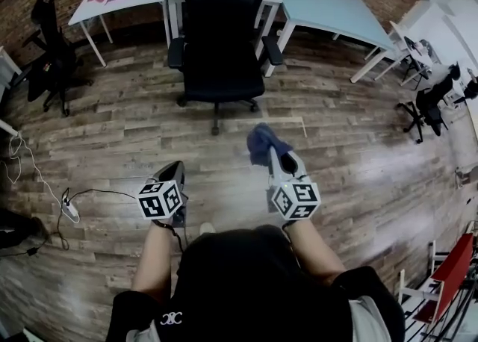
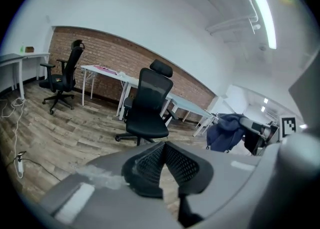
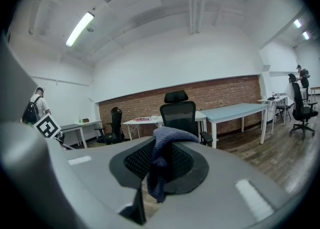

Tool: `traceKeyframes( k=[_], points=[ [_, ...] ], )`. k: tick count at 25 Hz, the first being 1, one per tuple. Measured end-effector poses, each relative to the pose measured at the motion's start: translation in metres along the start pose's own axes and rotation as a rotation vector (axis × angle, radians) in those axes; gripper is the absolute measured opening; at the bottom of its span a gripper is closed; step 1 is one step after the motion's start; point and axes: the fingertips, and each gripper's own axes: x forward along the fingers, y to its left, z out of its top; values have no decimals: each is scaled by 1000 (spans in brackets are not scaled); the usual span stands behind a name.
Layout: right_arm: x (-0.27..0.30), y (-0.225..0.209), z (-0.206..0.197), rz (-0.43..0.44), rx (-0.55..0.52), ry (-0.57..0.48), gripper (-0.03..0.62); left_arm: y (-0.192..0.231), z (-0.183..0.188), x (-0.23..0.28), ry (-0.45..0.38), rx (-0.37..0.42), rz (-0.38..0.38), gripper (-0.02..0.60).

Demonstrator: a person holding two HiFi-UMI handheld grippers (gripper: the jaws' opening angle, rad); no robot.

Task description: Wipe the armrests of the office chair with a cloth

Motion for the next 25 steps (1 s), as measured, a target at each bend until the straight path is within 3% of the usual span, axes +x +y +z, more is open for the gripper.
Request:
traceKeyframes(
  k=[8, 14, 25],
  points=[
    [-25, -41, 19, 58, 6, 14, 48, -63, 3, 34, 34, 73, -31, 5],
    [-50, -73, 15, 44, 13, 18, 48, -112, -10, 48, 68, 143, -67, 5],
    [-69, -101, -17, 64, 51, 75, 48, -135, -24, 36, 55, 172, -35, 5]
  ],
)
